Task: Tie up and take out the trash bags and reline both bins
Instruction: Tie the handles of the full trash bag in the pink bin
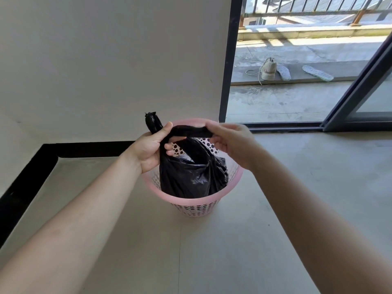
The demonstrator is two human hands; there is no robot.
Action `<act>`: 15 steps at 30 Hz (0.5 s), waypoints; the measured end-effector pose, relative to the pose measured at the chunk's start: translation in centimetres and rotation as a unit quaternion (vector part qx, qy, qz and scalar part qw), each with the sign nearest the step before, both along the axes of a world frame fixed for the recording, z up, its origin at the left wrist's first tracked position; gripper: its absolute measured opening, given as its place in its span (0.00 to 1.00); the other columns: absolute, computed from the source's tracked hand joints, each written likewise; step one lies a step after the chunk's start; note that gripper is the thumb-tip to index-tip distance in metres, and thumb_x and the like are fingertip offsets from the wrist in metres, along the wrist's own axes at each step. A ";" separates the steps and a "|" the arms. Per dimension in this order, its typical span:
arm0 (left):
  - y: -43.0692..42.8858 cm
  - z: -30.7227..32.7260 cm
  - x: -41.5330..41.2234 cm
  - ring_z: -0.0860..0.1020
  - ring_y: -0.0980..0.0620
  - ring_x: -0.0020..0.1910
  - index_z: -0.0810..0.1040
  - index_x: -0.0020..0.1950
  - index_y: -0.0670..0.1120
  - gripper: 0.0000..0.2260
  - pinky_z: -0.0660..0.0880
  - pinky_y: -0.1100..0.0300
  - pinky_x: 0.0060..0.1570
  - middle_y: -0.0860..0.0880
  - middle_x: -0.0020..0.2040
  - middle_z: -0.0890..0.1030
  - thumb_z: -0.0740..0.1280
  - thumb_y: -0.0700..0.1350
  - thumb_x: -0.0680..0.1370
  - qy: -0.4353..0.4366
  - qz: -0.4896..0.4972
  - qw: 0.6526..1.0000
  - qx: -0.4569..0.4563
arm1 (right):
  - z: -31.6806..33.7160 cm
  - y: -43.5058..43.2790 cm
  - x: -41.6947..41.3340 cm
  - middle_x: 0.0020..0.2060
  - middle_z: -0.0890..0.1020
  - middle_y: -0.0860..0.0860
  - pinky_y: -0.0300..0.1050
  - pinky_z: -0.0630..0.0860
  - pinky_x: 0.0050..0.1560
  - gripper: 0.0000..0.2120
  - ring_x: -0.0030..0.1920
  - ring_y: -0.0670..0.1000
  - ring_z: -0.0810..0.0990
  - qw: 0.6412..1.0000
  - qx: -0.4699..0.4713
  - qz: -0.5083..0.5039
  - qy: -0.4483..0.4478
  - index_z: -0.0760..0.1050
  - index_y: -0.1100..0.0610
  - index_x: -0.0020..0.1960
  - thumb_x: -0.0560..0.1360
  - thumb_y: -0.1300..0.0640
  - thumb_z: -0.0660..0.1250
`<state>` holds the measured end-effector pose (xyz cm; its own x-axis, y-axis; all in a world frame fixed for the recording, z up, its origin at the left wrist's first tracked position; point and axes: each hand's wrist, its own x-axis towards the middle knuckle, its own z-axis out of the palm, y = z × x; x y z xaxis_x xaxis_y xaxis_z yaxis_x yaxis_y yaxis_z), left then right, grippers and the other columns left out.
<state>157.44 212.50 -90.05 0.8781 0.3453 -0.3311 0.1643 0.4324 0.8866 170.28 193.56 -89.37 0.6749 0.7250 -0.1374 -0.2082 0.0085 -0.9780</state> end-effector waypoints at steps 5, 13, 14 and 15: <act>0.2 0.1 0.1 0.68 0.59 0.25 0.78 0.52 0.43 0.07 0.66 0.66 0.28 0.47 0.41 0.83 0.62 0.36 0.81 -0.045 0.078 0.996 -0.010 | -1.7 0.1 -1.3 0.31 0.82 0.48 0.36 0.75 0.39 0.07 0.34 0.44 0.79 0.955 -0.234 0.154 -0.096 0.85 0.55 0.44 0.72 0.51 0.76; -0.8 1.4 0.1 0.61 0.57 0.24 0.71 0.47 0.47 0.08 0.62 0.63 0.29 0.51 0.34 0.73 0.57 0.37 0.82 -0.073 -0.028 0.996 -0.031 | -2.9 1.6 -0.9 0.57 0.77 0.46 0.44 0.73 0.61 0.33 0.56 0.45 0.76 0.913 -0.244 -0.023 -0.326 0.70 0.48 0.67 0.65 0.45 0.78; -1.1 1.6 0.1 0.61 0.57 0.24 0.70 0.48 0.48 0.07 0.61 0.62 0.29 0.51 0.33 0.71 0.56 0.37 0.82 -0.065 -0.043 0.997 -0.029 | -3.1 1.6 -0.9 0.65 0.74 0.47 0.47 0.68 0.68 0.38 0.64 0.48 0.73 0.899 -0.256 -0.003 -0.356 0.66 0.47 0.72 0.66 0.45 0.77; -1.5 1.7 0.1 0.60 0.56 0.24 0.70 0.48 0.48 0.07 0.60 0.62 0.29 0.51 0.32 0.70 0.56 0.38 0.82 -0.057 -0.054 0.997 -0.024 | -3.5 1.7 -0.9 0.69 0.72 0.48 0.50 0.64 0.73 0.40 0.69 0.50 0.69 0.894 -0.255 0.015 -0.369 0.64 0.48 0.75 0.67 0.46 0.76</act>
